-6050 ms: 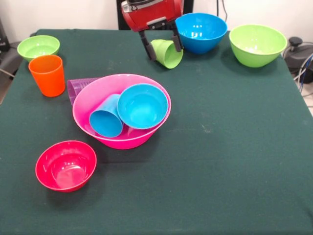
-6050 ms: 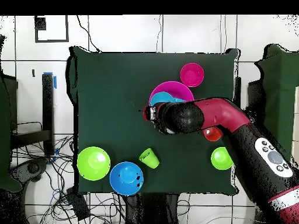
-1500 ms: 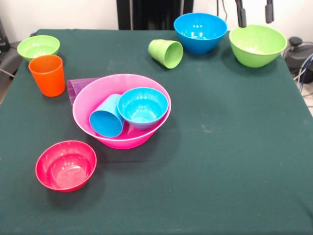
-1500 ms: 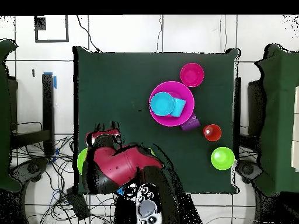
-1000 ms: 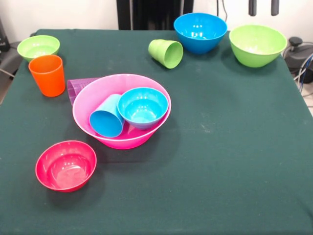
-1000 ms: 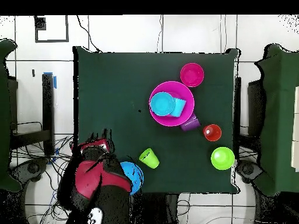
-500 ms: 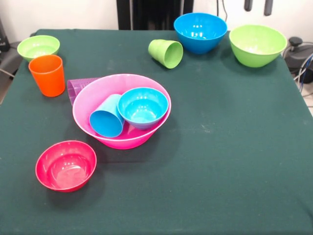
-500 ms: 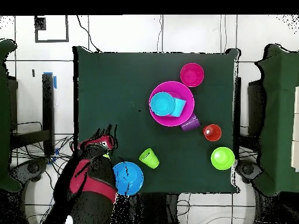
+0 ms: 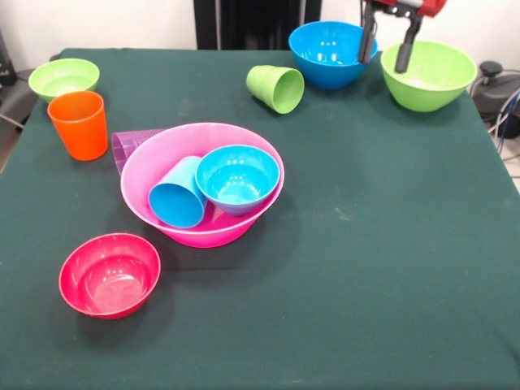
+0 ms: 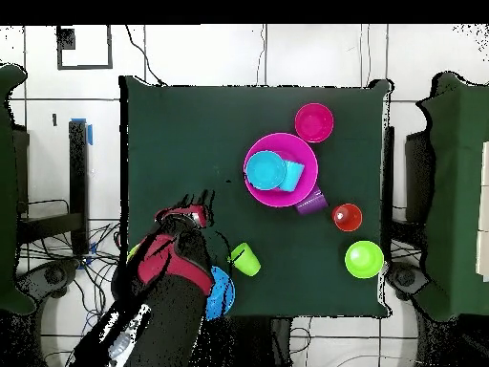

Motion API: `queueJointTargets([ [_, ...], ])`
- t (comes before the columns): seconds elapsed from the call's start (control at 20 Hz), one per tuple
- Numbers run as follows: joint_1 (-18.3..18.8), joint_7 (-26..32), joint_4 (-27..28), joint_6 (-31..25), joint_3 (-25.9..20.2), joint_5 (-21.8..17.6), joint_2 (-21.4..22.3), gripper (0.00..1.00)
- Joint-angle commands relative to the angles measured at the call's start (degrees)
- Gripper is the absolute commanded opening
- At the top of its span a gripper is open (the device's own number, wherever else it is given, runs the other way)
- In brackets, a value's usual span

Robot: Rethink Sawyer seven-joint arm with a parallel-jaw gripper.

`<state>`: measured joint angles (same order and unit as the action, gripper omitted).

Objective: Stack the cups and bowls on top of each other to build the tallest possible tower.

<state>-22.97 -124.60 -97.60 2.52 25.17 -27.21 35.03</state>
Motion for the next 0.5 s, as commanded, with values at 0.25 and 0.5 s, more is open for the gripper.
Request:
queueJointTargets([
  [0.25, -3.4, -4.8, 7.5, -1.5, 2.5, 4.5, -7.6, 1.00],
  [0.5, 1.8, -0.3, 6.3, 0.3, -5.1, -1.2, -2.7, 1.00],
])
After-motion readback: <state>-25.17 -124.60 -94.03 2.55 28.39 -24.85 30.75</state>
